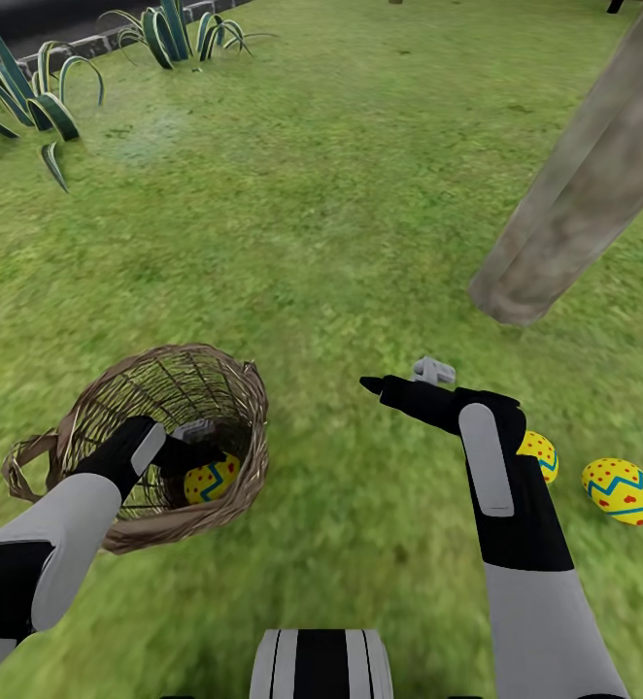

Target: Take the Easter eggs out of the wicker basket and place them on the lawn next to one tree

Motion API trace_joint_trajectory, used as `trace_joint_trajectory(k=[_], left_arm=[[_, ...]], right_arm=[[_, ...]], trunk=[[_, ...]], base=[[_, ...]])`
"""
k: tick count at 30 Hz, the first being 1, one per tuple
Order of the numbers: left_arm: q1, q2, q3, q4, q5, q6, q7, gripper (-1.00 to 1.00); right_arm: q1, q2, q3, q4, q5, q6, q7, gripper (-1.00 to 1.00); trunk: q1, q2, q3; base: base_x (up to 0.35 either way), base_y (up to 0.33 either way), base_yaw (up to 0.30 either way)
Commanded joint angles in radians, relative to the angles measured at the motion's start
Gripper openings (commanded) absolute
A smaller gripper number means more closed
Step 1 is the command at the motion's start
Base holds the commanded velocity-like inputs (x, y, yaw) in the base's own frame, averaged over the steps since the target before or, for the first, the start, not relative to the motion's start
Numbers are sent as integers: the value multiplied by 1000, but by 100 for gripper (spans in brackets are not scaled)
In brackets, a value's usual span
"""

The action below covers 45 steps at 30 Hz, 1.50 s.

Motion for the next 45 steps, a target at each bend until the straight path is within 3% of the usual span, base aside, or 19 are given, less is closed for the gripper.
trace_joint_trajectory(k=[1, 11, 31, 38, 45], left_arm=[[0, 1, -2, -1, -22, 3, -5, -100], [0, 1, -2, -1, -21, 3, -5, -100], [0, 1, -2, -1, -27, 0, -5, -100], [0, 14, -2, 5, -28, 7, -5, -100], [0, 16, -2, -1, -28, 8, -5, -100]], right_arm=[[-1, 1, 0, -1, -10, 3, -10, 100], [-1, 2, 0, -1, -10, 3, -10, 100], [-1, 3, 3, 2, -9, 3, -11, 100], [0, 10, 4, 14, -7, 3, -11, 100], [1, 9, 27, 16, -1, 3, -12, 100]], trunk=[[0, 0, -1], [0, 0, -1], [-9, 4, 77], [-12, 6, 104], [-15, 8, 131]], base=[[0, 0, 0], [0, 0, 0], [0, 0, 0], [0, 0, 0], [0, 0, 0]])
